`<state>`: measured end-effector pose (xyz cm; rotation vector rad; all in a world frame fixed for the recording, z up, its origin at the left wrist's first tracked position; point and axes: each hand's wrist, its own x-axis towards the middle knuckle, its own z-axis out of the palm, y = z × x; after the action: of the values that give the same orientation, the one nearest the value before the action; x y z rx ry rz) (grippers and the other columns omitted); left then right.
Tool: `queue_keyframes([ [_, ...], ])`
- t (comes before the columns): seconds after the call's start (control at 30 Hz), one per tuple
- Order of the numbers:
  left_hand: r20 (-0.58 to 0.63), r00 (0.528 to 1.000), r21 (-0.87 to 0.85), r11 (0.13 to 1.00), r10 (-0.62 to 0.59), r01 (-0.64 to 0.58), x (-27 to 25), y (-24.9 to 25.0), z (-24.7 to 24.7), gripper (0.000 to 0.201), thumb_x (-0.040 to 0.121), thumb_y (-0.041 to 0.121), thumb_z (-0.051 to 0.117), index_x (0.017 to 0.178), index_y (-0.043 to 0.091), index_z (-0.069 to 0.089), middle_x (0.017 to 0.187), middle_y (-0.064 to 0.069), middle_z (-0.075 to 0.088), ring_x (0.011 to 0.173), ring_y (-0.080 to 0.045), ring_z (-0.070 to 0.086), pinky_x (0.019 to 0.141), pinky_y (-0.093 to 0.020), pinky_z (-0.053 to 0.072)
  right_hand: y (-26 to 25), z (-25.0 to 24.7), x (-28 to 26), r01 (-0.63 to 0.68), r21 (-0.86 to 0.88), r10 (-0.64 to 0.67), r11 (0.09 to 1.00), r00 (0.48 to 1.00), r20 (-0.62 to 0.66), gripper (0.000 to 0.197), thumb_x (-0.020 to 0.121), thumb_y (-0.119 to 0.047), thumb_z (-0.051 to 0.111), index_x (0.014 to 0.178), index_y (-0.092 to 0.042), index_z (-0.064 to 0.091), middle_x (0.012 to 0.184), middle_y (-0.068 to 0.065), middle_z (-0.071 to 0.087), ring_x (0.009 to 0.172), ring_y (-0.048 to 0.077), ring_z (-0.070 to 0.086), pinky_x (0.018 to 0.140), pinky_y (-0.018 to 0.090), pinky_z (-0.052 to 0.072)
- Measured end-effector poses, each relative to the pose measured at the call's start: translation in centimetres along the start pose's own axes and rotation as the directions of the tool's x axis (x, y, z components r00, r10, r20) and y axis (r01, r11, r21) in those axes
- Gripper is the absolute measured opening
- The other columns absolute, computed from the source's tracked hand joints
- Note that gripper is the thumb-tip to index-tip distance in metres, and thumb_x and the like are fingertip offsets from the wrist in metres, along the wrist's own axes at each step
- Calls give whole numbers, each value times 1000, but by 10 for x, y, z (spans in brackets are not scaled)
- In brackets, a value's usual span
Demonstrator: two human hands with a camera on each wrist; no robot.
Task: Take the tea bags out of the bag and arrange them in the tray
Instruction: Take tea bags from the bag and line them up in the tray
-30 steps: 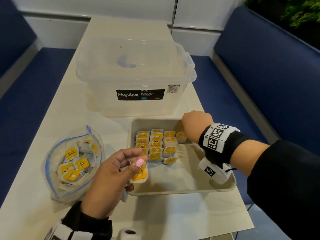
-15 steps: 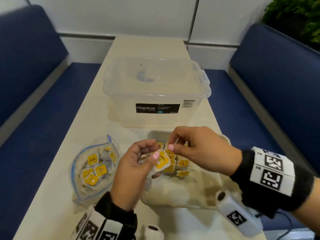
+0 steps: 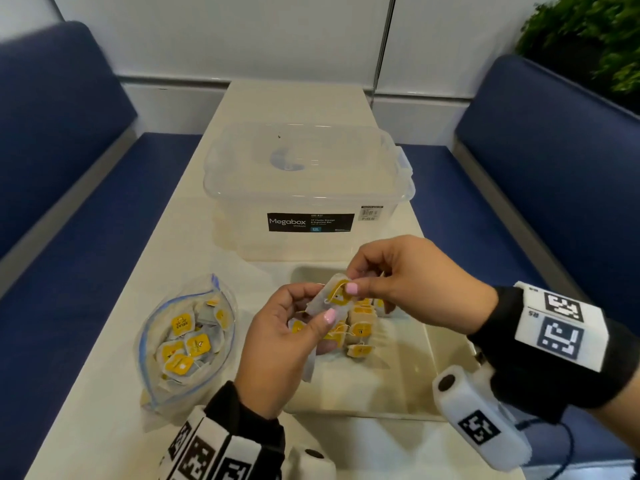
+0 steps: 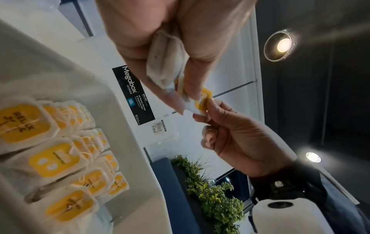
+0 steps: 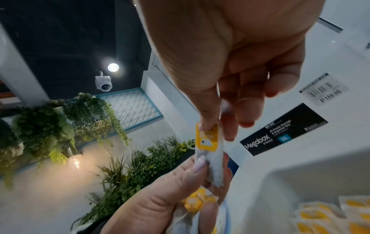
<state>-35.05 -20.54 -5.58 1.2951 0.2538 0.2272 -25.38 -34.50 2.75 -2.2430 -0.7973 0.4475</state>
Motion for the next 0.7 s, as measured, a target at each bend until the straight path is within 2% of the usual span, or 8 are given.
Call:
queue_keyframes([
  [0.03, 1, 1000, -3, 1000, -3, 3, 0, -1, 1, 21, 77, 6, 67, 94, 19, 63, 87, 0, 71, 77, -13, 69, 57, -24, 54, -1, -2, 0, 22, -42, -22, 999, 1000, -6, 5, 81, -24, 72, 79, -20, 69, 70, -9, 66, 58, -1, 56, 59, 15, 49],
  [0.1, 2, 1000, -1, 1000, 4, -4, -1, 0, 2, 21, 73, 12, 69, 92, 18, 64, 87, -3, 71, 77, -14, 69, 57, -24, 54, -5, -4, -1, 56, -111, -58, 992, 998, -16, 3, 81, -24, 72, 80, -24, 69, 71, -14, 63, 63, -9, 55, 63, 8, 43],
  [0.2, -25, 999, -10, 1000, 24, -24, 0, 3, 3, 27, 66, 20, 69, 92, 18, 64, 84, -1, 72, 74, -12, 69, 55, -24, 54, -5, -7, -1, 66, -145, -70, 987, 997, -26, 6, 80, -23, 73, 82, -27, 68, 72, -13, 64, 65, -8, 55, 61, 9, 43],
  [0.3, -47, 998, -33, 999, 32, -33, 1, 6, 1, 26, 66, 20, 68, 91, 17, 62, 78, 4, 71, 73, -9, 68, 52, -23, 53, -2, -6, -3, 41, -155, -46, 987, 999, -28, 5, 81, -25, 72, 82, -27, 68, 74, -11, 65, 65, -6, 56, 64, 16, 48],
  [0.47, -58, 998, -36, 999, 21, -24, 1, 6, 1, 21, 64, 19, 69, 84, 17, 64, 72, 4, 68, 69, -10, 67, 51, -23, 53, -3, -7, -5, 51, -135, -55, 990, 998, -31, 4, 82, -26, 71, 84, -23, 70, 74, -14, 65, 65, -11, 55, 63, 7, 42],
  [0.6, -66, 998, -62, 998, -4, 0, 1, 3, -1, 26, 66, 20, 69, 91, 16, 63, 86, 0, 70, 83, -16, 67, 53, -25, 53, -2, -20, -1, 46, -170, -51, 984, 998, -27, 6, 79, -25, 74, 80, -25, 68, 72, -15, 64, 65, -9, 56, 63, 6, 43],
  [0.7, -84, 996, -113, 993, -39, 30, -1, 2, -6, 30, 67, 19, 67, 96, 15, 62, 98, -4, 71, 91, -19, 68, 53, -26, 54, 4, -34, 6, -26, -356, 20, 934, 1000, -19, 5, 80, -29, 73, 79, -26, 68, 74, -12, 65, 70, 2, 59, 63, 12, 46],
])
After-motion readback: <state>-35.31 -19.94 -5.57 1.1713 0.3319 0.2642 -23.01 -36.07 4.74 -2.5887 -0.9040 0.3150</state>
